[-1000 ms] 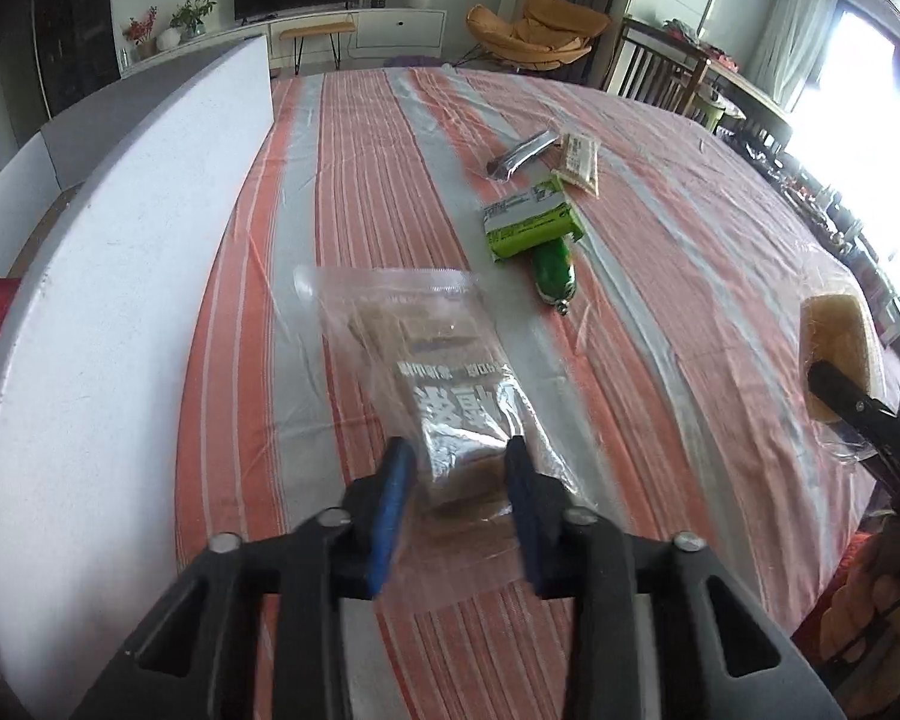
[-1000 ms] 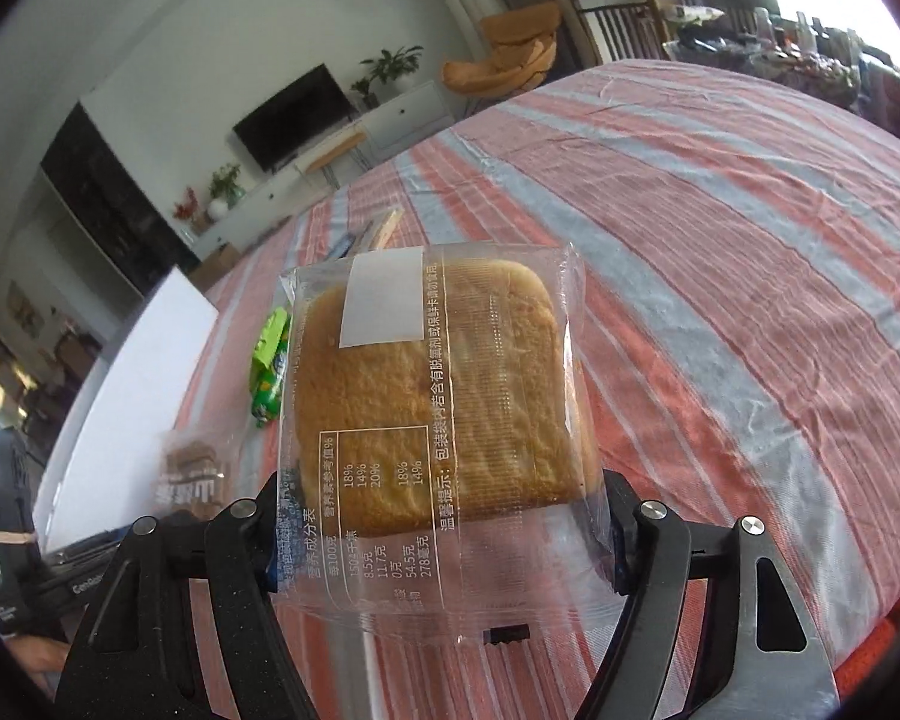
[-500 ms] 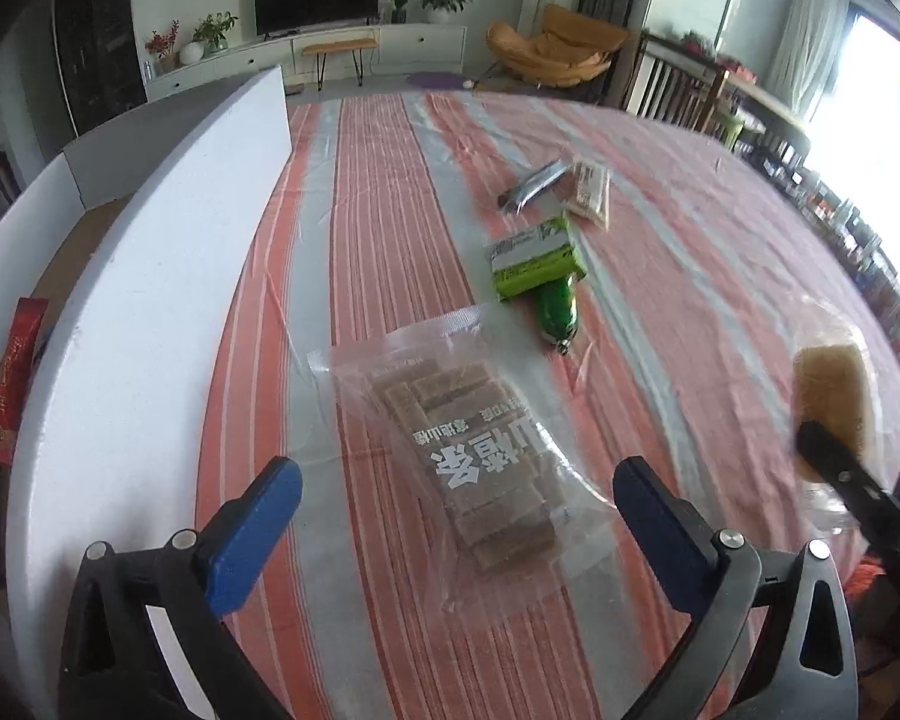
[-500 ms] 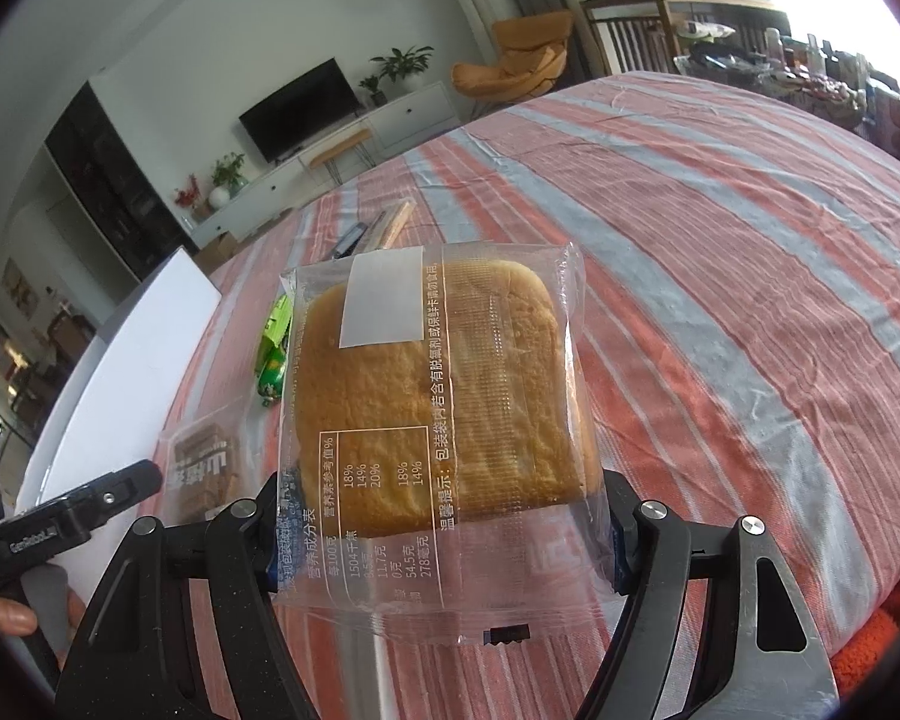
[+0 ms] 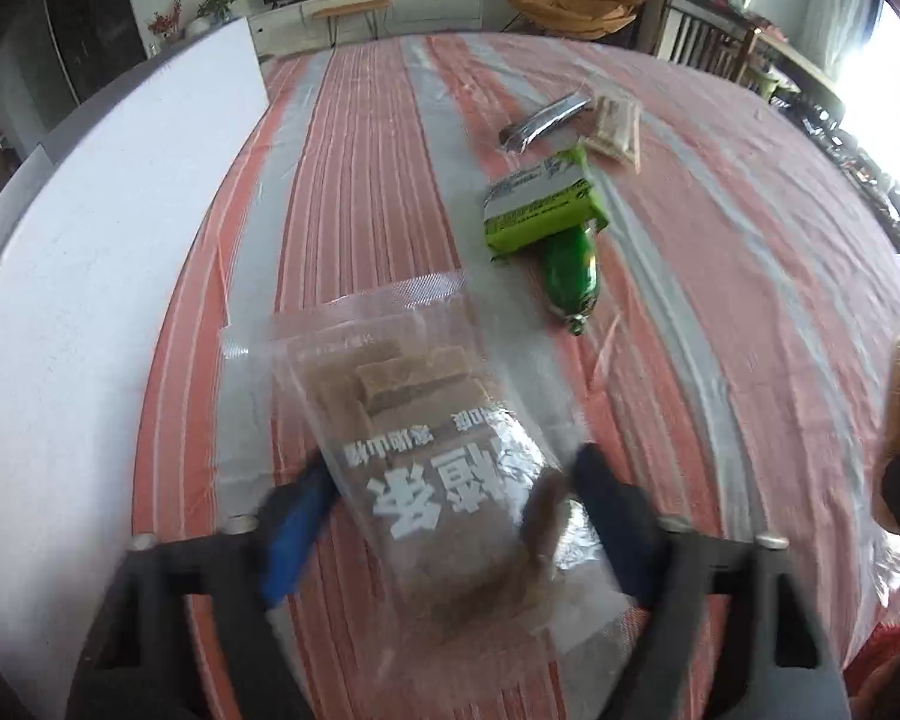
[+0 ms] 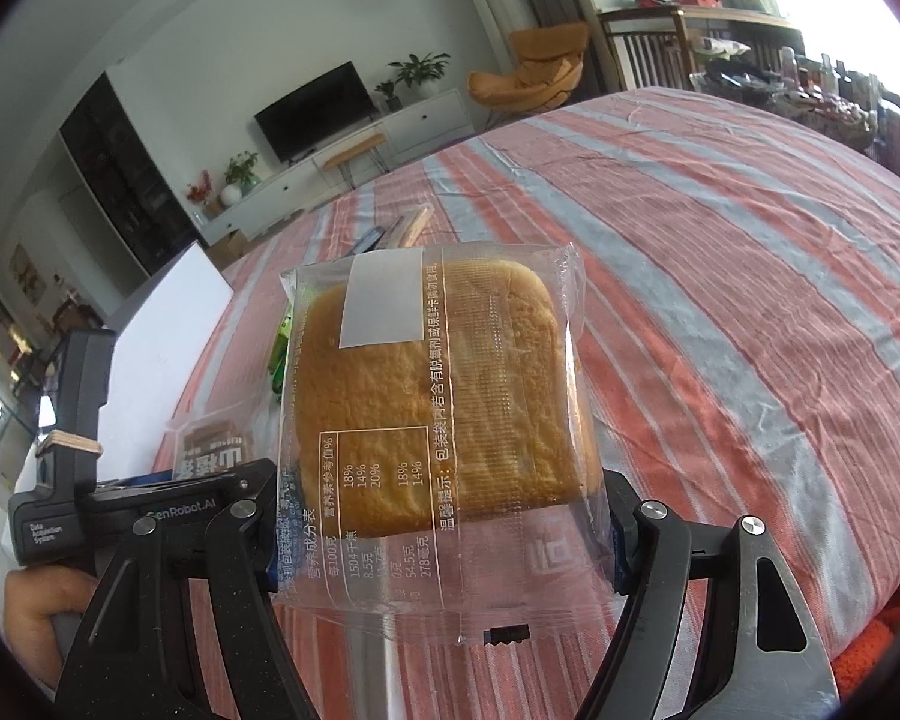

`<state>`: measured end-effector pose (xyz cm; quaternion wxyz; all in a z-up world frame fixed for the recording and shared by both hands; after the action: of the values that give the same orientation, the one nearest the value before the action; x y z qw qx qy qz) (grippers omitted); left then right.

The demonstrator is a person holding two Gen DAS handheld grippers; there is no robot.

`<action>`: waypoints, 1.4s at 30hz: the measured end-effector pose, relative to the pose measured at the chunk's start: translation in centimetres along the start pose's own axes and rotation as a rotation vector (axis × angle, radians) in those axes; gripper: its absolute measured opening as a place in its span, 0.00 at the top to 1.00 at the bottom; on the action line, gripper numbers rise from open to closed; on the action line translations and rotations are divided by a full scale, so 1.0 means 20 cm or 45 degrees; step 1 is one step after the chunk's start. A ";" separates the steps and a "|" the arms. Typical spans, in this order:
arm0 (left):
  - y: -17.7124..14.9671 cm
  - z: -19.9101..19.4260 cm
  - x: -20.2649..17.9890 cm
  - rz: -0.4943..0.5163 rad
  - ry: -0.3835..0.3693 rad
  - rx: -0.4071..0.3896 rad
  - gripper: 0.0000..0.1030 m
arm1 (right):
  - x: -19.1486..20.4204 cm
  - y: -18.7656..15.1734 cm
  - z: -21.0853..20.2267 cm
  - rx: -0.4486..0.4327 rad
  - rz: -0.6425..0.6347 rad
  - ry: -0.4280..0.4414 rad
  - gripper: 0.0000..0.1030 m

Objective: Organize snacks
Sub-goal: 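Lift the bread bag with the right gripper while the left lifts the biscuit bag, then carry both bags over the cardboard box and open both grippers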

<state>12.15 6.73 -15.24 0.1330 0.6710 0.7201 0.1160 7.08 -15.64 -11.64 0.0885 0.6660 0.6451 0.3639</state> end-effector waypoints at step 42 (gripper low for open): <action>-0.09 -0.41 0.05 0.050 -0.198 -0.180 0.54 | -0.01 0.01 0.00 -0.006 0.003 0.036 0.26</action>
<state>7.51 7.70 -8.28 0.2331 0.6809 0.6844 0.1167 7.24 -15.83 -11.65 0.0806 0.6613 0.6448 0.3748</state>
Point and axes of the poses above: each gripper's, at about its wrist camera, not at the fingertips, and z roughly the way its jaws point, x to its left, y to its top, the point moved 6 cm from there along z, roughly the way its jaws point, and after that the axes turned 8 degrees about x, right-handed, at the moved point
